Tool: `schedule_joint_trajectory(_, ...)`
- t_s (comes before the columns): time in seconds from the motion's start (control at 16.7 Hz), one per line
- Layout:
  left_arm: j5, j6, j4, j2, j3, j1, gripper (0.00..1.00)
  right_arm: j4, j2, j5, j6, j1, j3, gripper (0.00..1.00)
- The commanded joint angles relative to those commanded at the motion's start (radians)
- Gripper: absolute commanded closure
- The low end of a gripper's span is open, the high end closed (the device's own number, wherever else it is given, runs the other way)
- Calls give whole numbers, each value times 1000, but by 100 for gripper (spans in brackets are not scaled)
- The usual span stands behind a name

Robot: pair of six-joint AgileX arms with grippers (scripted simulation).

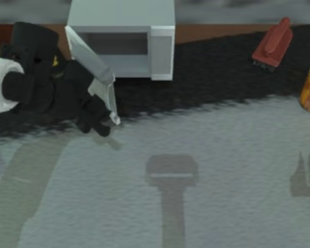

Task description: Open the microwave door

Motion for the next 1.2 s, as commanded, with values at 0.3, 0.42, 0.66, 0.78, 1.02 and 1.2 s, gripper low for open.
schedule_joint_trajectory(0.3, 0, 0, 0, 0, 0, 0, 100, 0, 0, 0, 0, 0, 0, 0)
schedule_joint_trajectory(0.42, 0, 0, 0, 0, 0, 0, 100, 0, 0, 0, 0, 0, 0, 0)
schedule_joint_trajectory(0.66, 0, 0, 0, 0, 0, 0, 100, 0, 0, 0, 0, 0, 0, 0)
schedule_joint_trajectory(0.78, 0, 0, 0, 0, 0, 0, 100, 0, 0, 0, 0, 0, 0, 0)
schedule_joint_trajectory(1.02, 0, 0, 0, 0, 0, 0, 100, 0, 0, 0, 0, 0, 0, 0)
schedule_joint_trajectory(1.2, 12, 8, -8, 1, -4, 0, 100, 0, 0, 0, 0, 0, 0, 0)
